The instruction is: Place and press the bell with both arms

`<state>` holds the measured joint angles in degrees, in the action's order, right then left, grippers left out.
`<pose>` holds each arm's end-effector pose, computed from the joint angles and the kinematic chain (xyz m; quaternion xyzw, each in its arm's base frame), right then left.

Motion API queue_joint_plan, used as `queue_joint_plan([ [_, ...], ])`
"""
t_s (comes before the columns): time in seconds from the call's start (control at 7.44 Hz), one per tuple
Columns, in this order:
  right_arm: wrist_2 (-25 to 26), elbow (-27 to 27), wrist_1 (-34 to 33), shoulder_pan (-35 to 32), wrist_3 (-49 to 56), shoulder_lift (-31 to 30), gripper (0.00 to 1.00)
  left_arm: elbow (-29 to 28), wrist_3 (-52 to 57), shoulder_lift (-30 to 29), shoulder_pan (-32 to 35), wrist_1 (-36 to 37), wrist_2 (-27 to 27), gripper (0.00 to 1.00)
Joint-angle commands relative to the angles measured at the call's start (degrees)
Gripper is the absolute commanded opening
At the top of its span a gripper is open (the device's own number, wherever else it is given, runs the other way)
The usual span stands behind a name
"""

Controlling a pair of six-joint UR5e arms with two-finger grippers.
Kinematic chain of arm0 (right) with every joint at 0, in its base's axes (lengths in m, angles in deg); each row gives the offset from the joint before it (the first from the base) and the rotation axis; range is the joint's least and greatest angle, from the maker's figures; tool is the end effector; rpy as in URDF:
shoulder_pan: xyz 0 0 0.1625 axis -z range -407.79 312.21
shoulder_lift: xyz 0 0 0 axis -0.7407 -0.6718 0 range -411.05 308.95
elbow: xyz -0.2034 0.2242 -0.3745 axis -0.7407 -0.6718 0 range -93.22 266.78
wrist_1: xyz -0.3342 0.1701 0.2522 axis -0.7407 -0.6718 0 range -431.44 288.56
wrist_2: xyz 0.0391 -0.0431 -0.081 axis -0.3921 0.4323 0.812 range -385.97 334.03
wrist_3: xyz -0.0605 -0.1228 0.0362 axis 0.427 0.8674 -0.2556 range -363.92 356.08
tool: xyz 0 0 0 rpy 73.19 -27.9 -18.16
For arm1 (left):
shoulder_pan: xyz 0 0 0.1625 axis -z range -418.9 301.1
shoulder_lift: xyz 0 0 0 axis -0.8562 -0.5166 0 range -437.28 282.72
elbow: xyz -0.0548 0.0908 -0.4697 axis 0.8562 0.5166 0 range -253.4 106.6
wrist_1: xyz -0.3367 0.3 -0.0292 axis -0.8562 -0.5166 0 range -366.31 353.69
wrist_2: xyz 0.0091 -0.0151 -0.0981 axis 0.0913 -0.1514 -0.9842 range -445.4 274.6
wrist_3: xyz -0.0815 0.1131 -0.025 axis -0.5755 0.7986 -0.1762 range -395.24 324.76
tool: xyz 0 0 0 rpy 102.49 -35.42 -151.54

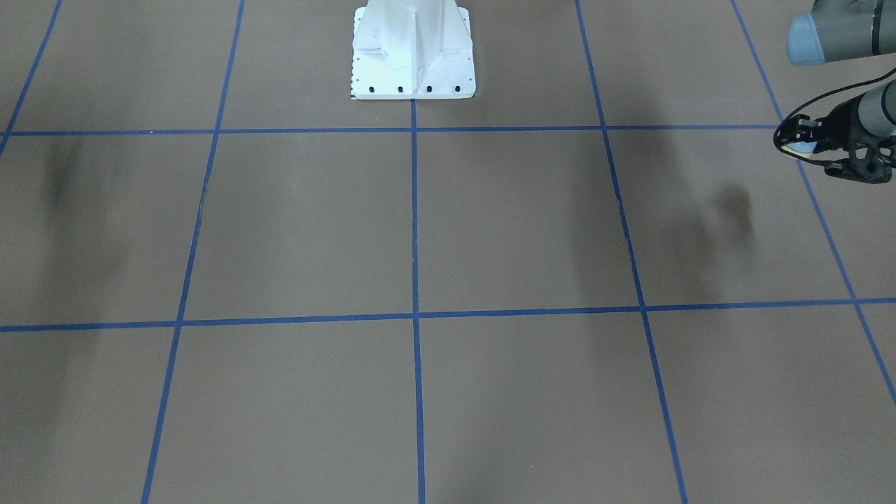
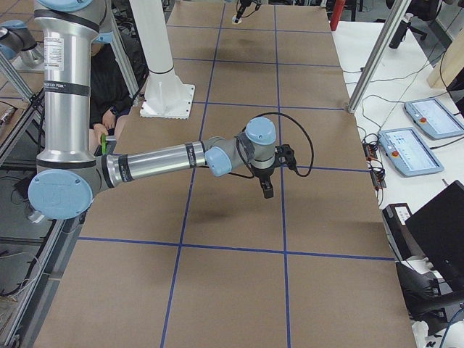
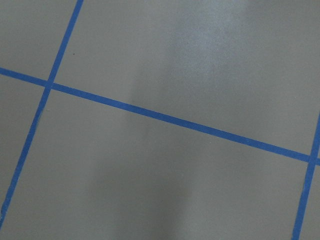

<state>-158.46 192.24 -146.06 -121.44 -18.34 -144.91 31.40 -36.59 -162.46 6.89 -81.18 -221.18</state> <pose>-0.1122 -0.5161 0.6040 0.1161 -0.3974 -0.0998 0.9048 0.1659 -0.4465 0.6748 -0.1263 0.3698 0.1653 0.9055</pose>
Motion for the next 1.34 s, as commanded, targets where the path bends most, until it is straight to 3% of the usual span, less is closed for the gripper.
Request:
queue_joint_plan([
  [0.0, 0.0, -0.1, 0.0, 0.0, 0.0, 0.0, 1.0, -1.5, -4.5, -12.2, 0.2, 8.5, 0.1, 0.0],
  [0.4, 0.0, -0.1, 0.0, 0.0, -0.1, 0.0, 1.0, -11.4, -13.4, -30.3, -1.6, 13.5, -0.3, 0.0],
  [0.94, 0.0, -0.1, 0.0, 0.0, -0.1, 0.2, 1.0, -31.0, -32.2, -53.4, -12.5, 12.5, -0.7, 0.0],
  [1.21, 0.0, -0.2, 0.0, 0.0, -0.1, 0.2, 1.0, -41.9, -43.8, -61.6, -16.6, 0.3, -0.7, 0.0],
])
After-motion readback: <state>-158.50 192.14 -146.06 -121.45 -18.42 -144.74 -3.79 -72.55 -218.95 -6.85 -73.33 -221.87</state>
